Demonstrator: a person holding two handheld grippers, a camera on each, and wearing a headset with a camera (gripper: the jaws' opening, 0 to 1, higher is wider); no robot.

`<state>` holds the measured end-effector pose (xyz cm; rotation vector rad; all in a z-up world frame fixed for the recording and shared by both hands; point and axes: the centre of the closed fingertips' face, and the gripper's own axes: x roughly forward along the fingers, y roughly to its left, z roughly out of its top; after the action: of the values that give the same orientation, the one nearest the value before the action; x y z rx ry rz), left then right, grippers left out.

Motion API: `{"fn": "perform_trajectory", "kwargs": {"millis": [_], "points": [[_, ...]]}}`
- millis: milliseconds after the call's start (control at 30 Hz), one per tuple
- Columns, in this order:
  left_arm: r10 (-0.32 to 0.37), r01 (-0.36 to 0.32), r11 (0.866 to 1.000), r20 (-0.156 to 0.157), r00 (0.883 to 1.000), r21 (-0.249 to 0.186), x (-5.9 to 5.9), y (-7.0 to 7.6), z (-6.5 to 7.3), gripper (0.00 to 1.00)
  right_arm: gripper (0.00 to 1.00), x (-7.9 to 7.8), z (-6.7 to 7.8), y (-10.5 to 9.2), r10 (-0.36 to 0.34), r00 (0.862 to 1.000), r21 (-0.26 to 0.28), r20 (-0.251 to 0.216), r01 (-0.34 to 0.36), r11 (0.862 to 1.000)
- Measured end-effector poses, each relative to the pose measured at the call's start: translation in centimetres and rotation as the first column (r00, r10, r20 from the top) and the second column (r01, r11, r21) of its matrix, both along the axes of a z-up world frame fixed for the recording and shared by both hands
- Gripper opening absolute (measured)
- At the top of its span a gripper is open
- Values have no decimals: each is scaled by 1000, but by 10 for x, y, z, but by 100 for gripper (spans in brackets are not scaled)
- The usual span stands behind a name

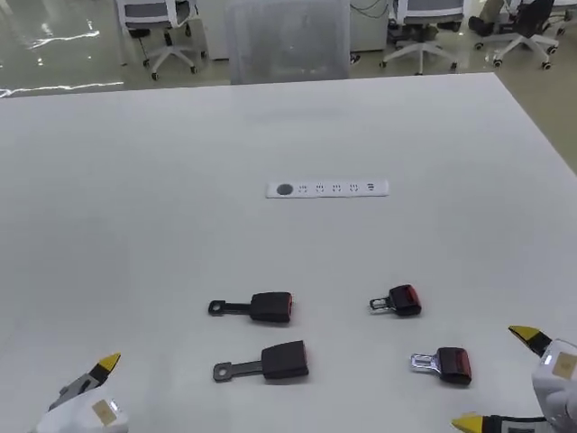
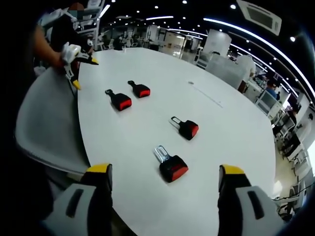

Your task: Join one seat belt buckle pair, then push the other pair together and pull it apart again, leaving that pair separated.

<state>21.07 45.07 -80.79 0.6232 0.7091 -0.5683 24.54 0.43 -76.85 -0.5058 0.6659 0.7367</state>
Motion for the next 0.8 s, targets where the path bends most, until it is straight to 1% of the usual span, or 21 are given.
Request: {"fn": "perform_trajectory", "kwargs": {"millis": [33,100,133,167,200,233,267,300,333,367,433,500,533,567,633,667,700,733,767,800], "points": [[-20,20,1000,-33,999,2,-3,-2,-4,100,88,1,-1,-2,-10,1000,-4,-3,10,1000],[-43,41,999,-99,994,-24,-9,-10,-11,100,88,2,-2,-4,-18,1000,-6,-11,18,1000],[-58,57,998,-109,992,-15,-8,-12,-11,99,87,3,-3,-4,-16,1000,-4,-15,16,1000],[-89,89,996,-130,987,-2,-7,-16,-13,97,87,3,-4,-5,-26,999,3,-28,26,1000],[-91,93,996,-139,986,3,-5,-18,-14,96,87,5,-4,-5,-30,999,3,-28,30,1000],[-96,98,995,-136,986,7,2,-22,-13,95,86,5,-3,-3,-22,999,18,-36,22,1000],[-98,100,995,-142,985,6,5,-26,-13,94,85,5,-3,-1,-13,999,20,-39,14,1000],[-93,95,995,-154,984,5,12,-31,-12,92,86,7,-4,-1,-14,999,5,-39,14,1000],[-89,91,996,-163,983,8,15,-33,-12,89,86,8,-5,-2,-12,999,-7,-47,12,1000],[-94,97,995,-164,982,11,22,-38,-11,87,86,9,-6,-1,-6,998,-17,-57,5,1000],[-137,139,990,-137,981,1,34,-51,-7,87,85,13,-6,-2,7,999,-41,-48,-9,999],[-152,154,988,-142,978,1,44,-62,-5,82,84,17,-6,-1,26,999,-51,-48,-29,998],[-156,158,987,-141,978,2,46,-64,-5,80,84,18,-6,-1,28,998,-55,-47,-30,998],[-184,185,983,-136,973,-5,53,-74,-3,78,83,20,-6,-1,41,998,-68,-45,-44,997],[-195,196,981,-139,971,-6,58,-81,-2,77,81,24,-6,2,65,997,-82,-46,-68,994],[-215,216,976,-135,967,-9,62,-89,-1,76,80,25,-7,3,83,995,-94,-48,-87,992],[-236,236,972,-137,962,-12,65,-96,-1,75,78,25,-9,4,108,992,-111,-64,-115,987],[-245,245,969,-143,959,-16,67,-101,-2,74,78,26,-13,3,119,990,-120,-74,-127,985],[-261,261,965,-155,953,-20,67,-108,-3,74,77,28,-16,4,136,987,-131,-85,-146,981],[-269,270,963,-159,950,-20,67,-111,-4,72,77,29,-18,4,146,985,-137,-88,-157,978]]}}
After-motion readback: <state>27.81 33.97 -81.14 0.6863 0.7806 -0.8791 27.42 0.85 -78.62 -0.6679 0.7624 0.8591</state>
